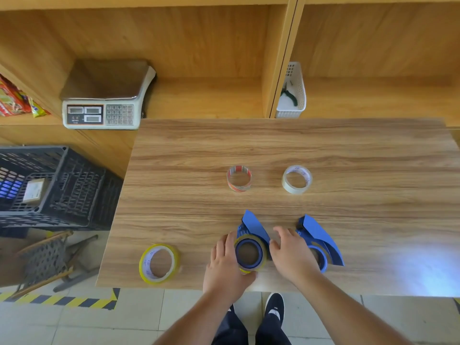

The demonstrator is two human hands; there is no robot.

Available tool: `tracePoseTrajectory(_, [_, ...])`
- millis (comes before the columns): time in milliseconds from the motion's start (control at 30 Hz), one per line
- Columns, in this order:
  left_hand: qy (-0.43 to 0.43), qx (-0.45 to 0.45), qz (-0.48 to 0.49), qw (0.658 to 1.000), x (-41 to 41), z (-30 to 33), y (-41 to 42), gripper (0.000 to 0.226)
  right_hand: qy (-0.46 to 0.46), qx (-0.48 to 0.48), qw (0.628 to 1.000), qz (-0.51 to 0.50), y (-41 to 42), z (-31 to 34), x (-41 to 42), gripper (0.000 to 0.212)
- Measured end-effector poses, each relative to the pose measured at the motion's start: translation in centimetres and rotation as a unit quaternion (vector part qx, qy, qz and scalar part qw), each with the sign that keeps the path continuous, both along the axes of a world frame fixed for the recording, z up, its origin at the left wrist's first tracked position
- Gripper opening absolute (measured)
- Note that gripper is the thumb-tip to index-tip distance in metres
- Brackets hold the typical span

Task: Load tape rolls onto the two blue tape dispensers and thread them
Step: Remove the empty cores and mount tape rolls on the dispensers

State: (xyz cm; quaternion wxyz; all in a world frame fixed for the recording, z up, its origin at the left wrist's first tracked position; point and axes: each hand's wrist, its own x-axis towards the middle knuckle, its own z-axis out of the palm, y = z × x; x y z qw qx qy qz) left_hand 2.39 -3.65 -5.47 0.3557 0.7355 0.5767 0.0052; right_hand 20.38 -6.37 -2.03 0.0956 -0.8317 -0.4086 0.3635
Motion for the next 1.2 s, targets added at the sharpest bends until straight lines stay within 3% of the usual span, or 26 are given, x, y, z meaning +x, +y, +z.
tracePoseTrajectory(133, [0.031, 0.044, 0.009, 0.999, -2.8, 1.0, 0.6, 0.106, -0.019, 0.013, 1.0, 0.021, 1.2, 0.8, -2.0, 0.048])
tracePoseTrajectory(300, [0.076, 0.083, 0.097, 0.989, -7.7, 1.9, 1.8, 0.103, -0.042, 0.021, 0.997, 0.067, 3.0, 1.3, -6.5, 0.049])
tracePoseTrajectory(567, [0.122, 0.03, 0.261, 0.957, -16.2, 0.5, 3.3, 0.124, -0.021, 0.013, 0.992, 0.12, 4.5, 0.9, -12.8, 0.056])
tracePoseTrajectory(900, [0.09, -0.041, 0.198, 0.975, -17.4, -0.6, 4.6, 0.129, -0.021, 0.008, 0.988, 0.155, 5.6, 0.6, -16.7, 0.058])
tracePoseTrajectory(1200, [0.101, -0.017, 0.181, 0.978, -16.8, -0.2, 5.0, 0.114, -0.027, 0.012, 0.99, 0.139, 5.3, 0.5, -15.1, 0.056])
